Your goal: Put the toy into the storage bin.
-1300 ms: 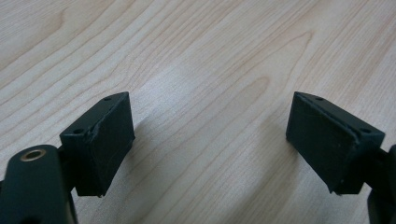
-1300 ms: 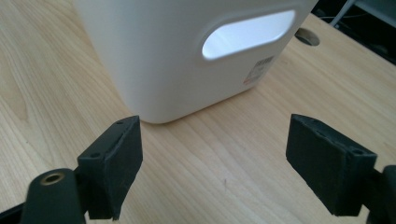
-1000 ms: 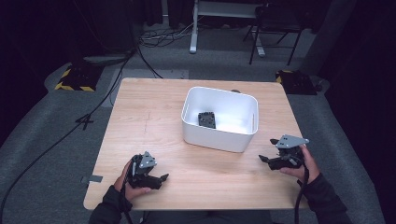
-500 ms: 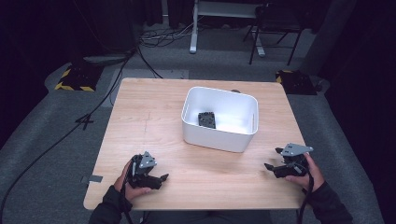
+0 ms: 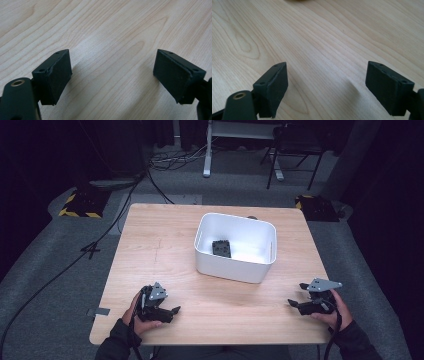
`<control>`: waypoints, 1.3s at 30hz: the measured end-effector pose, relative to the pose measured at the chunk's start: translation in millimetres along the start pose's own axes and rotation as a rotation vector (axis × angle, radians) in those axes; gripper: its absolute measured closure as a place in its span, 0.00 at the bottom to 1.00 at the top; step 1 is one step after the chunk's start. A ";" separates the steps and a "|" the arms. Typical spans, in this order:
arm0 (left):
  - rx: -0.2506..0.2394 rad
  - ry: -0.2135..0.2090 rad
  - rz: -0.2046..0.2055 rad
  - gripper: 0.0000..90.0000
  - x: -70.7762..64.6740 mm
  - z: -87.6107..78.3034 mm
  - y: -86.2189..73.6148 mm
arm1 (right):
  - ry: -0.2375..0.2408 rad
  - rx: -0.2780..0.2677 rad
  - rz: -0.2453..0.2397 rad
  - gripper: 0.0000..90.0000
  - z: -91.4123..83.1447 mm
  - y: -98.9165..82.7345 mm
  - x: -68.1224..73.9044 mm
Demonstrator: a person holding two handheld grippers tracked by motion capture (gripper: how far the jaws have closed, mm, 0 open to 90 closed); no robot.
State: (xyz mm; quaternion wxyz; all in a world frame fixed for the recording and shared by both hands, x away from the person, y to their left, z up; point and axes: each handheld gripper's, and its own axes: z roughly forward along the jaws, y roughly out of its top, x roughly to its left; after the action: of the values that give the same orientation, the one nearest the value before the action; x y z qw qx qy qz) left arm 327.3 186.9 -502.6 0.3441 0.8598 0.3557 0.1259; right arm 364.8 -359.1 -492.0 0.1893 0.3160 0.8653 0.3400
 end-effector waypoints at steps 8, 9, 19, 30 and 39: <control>0.000 0.003 0.001 0.17 0.1 -0.1 0.0 | 0.034 -0.036 0.090 0.20 -0.7 -14.8 -3.3; 0.000 0.003 0.001 0.17 0.1 0.0 0.0 | 0.044 -0.042 0.105 0.21 -1.6 -17.8 -5.0; 0.000 0.001 -0.001 0.17 -0.1 0.1 -0.1 | 0.036 -0.047 0.109 0.20 -6.4 -22.9 -4.1; 0.000 0.009 -0.014 0.17 -0.9 -0.2 -0.6 | 0.038 -0.046 0.107 0.20 -6.5 -23.0 -4.2; -0.001 0.013 -0.010 0.17 -0.7 -0.7 -0.7 | 0.036 -0.046 0.105 0.20 -6.5 -23.1 -4.3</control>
State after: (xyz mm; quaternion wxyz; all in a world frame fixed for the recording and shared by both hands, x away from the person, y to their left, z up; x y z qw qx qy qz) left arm 326.1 187.2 -502.6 0.3428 0.8570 0.3622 0.1296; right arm 354.9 -378.2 -503.4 0.1629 0.3506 0.8427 0.3748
